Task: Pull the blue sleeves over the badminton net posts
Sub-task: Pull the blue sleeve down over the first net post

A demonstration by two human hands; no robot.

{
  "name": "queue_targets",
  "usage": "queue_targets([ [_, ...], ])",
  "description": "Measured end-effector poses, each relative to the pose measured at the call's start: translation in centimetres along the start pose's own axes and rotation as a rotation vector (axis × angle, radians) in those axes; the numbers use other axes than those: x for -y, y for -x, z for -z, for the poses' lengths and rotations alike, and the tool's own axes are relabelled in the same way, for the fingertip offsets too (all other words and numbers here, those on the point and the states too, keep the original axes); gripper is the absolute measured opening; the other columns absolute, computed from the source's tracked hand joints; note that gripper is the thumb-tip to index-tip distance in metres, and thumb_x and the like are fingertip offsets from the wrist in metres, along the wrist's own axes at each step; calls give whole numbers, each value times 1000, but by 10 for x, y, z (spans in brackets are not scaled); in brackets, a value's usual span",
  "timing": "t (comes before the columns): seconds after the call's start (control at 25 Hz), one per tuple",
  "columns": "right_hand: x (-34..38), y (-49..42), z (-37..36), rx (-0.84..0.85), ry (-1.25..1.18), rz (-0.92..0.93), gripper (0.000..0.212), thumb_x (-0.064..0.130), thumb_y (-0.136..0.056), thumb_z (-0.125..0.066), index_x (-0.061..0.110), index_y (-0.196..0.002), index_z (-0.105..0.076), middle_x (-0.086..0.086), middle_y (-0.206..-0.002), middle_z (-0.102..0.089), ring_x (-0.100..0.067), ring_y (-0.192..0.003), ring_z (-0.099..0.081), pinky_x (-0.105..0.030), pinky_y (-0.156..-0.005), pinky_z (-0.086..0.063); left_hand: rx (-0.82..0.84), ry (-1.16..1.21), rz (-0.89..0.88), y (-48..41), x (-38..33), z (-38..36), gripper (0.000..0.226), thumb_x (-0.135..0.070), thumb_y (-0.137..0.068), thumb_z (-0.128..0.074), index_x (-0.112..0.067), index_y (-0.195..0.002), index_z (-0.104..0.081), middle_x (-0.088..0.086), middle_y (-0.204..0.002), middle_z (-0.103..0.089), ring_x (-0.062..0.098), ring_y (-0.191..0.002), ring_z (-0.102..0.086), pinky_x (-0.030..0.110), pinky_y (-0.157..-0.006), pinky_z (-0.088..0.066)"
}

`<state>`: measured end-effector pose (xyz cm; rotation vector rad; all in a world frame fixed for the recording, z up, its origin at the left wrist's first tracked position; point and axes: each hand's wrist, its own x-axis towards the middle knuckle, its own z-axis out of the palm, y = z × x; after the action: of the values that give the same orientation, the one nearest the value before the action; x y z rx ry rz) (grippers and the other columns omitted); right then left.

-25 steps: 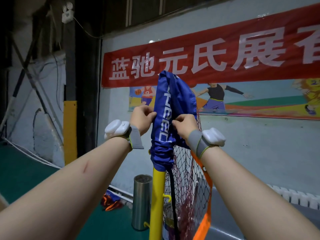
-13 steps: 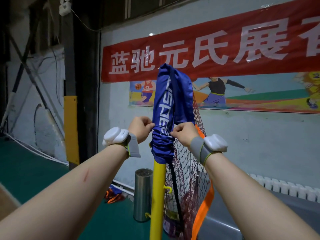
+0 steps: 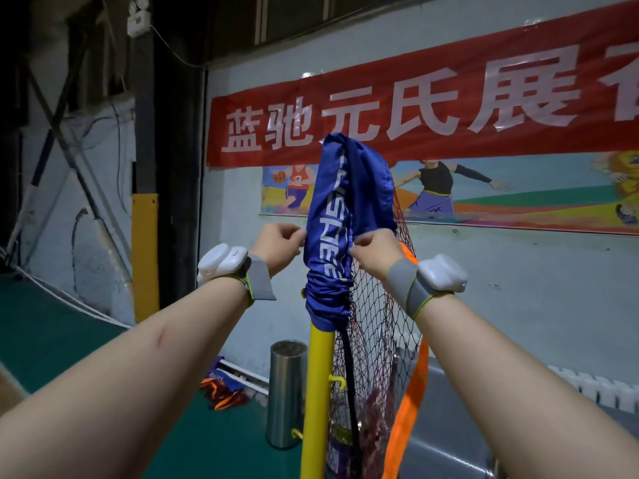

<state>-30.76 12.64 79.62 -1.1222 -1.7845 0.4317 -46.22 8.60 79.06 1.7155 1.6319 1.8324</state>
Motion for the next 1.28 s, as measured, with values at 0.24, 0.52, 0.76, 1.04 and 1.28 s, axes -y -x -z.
queue_targets([
  [0.24, 17, -13, -6, -134, -293, 14, 30, 2, -87, -50, 6, -113, -63, -15, -113, -65, -27, -96, -59, -36, -93, -47, -105, 64, -108, -17, -18, -9, 22, -8, -90, -53, 6, -100, -67, 19, -98, -68, 21, -90, -59, 33, -88, -50],
  [0.52, -2, -8, -13, -155, -199, 50, 20, 4, -82, -61, 5, -99, -71, -12, -104, -70, -26, -100, -62, -27, -91, -45, -39, -12, -81, -16, 4, -16, 19, -10, -90, -52, -2, -81, -66, 11, -76, -61, 21, -75, -54, 35, -83, -48],
  [0.76, -10, 1, -20, -87, -95, 9, 18, -1, -81, -58, 1, -94, -70, -13, -98, -68, -22, -88, -58, -22, -77, -41, 55, -65, -29, -1, 17, -14, 20, -11, -91, -52, 3, -87, -65, 12, -77, -59, 22, -72, -52, 30, -78, -44],
  [1.04, -10, 14, -17, -19, -112, -46, 21, -8, -79, -53, 8, -77, -65, -1, -66, -55, -20, -74, -52, -21, -63, -37, 94, -132, -2, 8, 20, -11, 22, -12, -91, -53, 3, -84, -67, 13, -76, -60, 21, -67, -49, 28, -73, -42],
  [1.28, 0, 21, -11, -12, -5, -40, 31, -6, -83, -42, 2, -97, -69, -11, -89, -61, -26, -85, -55, -23, -71, -38, 129, -145, 50, 5, 14, -4, 25, -14, -93, -50, 3, -92, -67, 15, -83, -63, 21, -70, -54, 30, -76, -45],
])
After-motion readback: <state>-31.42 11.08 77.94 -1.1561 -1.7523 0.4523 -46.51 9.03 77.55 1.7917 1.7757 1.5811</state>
